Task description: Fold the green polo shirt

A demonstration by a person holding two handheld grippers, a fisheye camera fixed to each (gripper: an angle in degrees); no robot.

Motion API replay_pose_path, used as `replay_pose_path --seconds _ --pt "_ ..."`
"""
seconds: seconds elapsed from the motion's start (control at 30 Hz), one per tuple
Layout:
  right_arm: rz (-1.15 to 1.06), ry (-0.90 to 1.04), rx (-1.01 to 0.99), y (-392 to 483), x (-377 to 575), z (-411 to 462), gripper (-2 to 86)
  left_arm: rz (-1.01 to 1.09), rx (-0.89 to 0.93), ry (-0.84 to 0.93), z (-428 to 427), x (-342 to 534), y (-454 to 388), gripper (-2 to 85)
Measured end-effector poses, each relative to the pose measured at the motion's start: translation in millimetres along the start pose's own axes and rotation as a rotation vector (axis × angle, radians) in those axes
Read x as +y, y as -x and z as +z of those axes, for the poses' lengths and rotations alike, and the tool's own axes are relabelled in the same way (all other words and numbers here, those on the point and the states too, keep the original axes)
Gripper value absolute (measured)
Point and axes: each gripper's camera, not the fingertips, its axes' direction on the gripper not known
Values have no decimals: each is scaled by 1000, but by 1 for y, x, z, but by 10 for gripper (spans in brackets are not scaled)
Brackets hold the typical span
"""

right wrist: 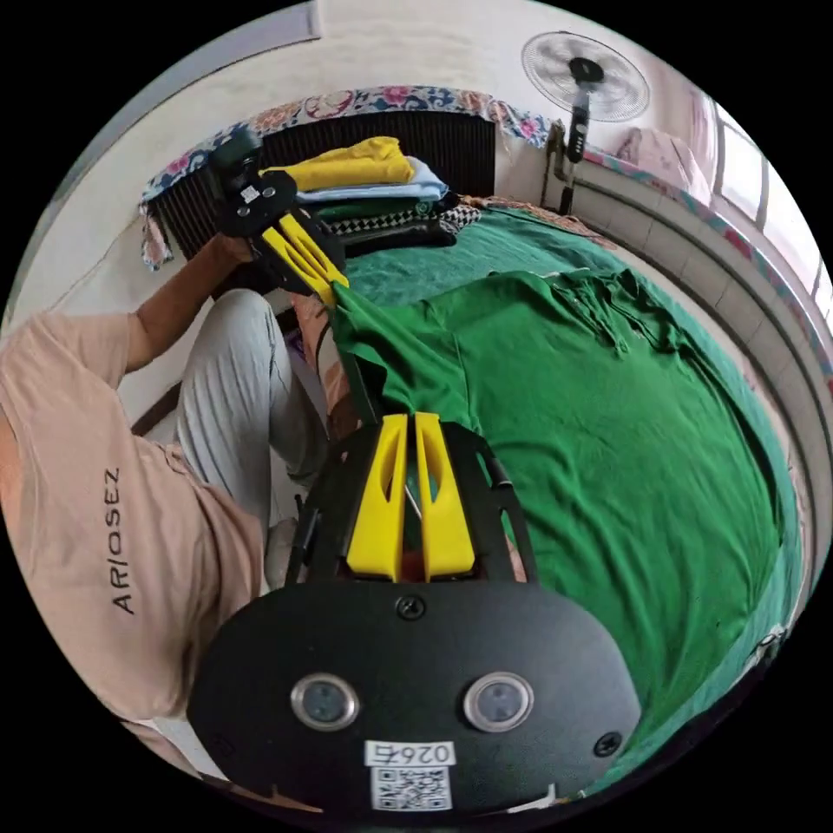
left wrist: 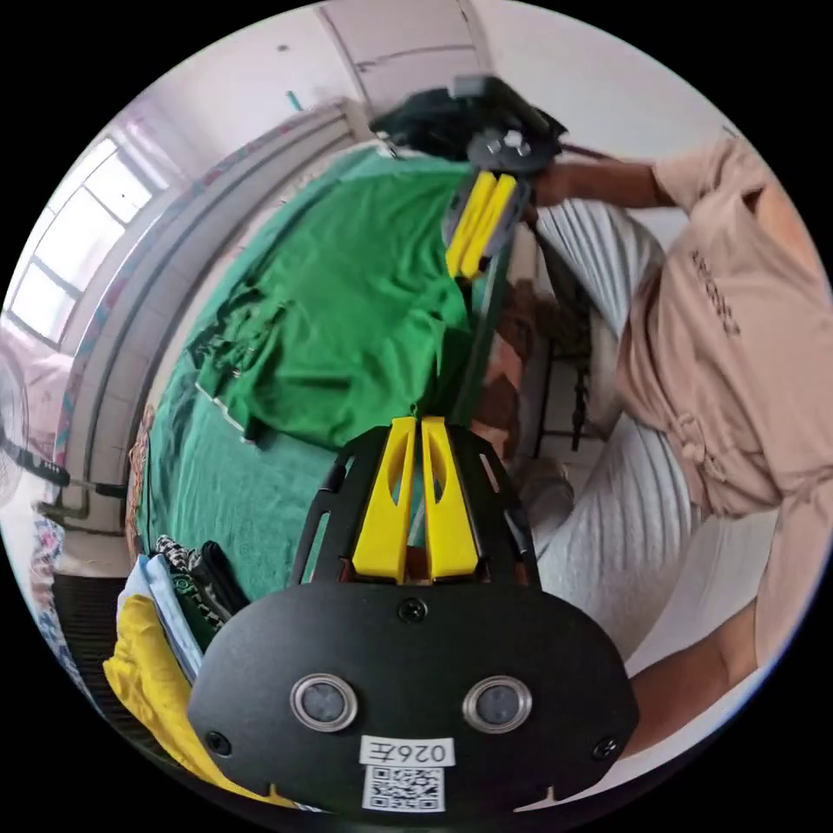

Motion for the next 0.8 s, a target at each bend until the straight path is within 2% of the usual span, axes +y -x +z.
replay_pose_path --seconds 0.13,0.2,0.27,0.33,0.47,0.63,0.8 --pt "418 -76 -291 -128 18 24 17 -377 -20 -344 9 22 107 57" --pt "554 -85 -321 -180 36 45 17 -542 88 -439 33 41 150 64" --pt "656 -128 -327 -223 65 63 17 -671 285 -489 71 66 182 56" --pt "681 -185 -318 -236 85 69 17 -689 321 -477 91 77 185 43" --pt "605 -131 -267 -239 95 89 17 -661 257 -365 124 75 181 -3" --pt "499 -41 -161 -220 92 129 17 -561 263 -247 166 48 176 -9" --pt "395 -39 -175 -196 92 168 17 -501 289 -164 223 19 184 -10"
